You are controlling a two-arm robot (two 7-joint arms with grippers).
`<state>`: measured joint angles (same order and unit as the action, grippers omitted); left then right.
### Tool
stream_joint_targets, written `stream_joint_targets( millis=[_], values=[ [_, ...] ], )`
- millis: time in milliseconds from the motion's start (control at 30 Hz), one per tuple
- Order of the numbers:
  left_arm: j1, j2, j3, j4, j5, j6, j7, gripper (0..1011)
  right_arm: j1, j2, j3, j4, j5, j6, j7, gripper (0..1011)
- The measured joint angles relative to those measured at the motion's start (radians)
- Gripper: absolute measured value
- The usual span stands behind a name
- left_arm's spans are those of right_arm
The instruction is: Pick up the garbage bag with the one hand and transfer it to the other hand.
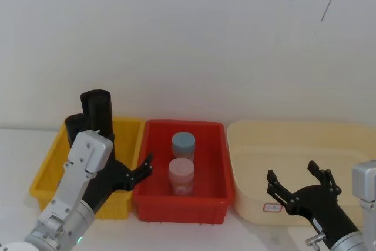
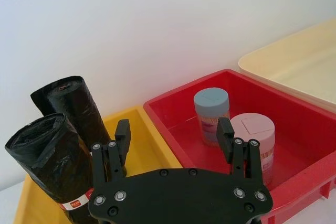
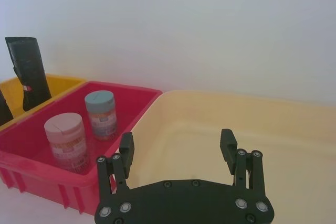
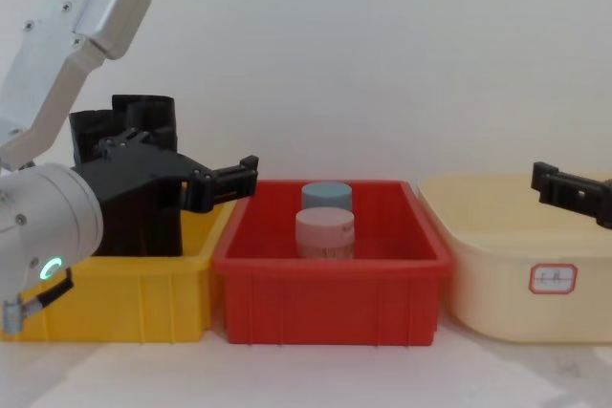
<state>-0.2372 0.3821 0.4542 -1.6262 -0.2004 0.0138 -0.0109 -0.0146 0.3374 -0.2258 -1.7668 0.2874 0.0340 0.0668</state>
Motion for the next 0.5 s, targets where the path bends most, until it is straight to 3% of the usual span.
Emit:
stream_joint_targets(
  millis=[500],
  values=[
    [0.0,0.0,0.0,0.0,0.0,0.0,0.0,1001,0.0,0.0,0.0,0.0,0.0,0.0,0.0,1001]
  ],
)
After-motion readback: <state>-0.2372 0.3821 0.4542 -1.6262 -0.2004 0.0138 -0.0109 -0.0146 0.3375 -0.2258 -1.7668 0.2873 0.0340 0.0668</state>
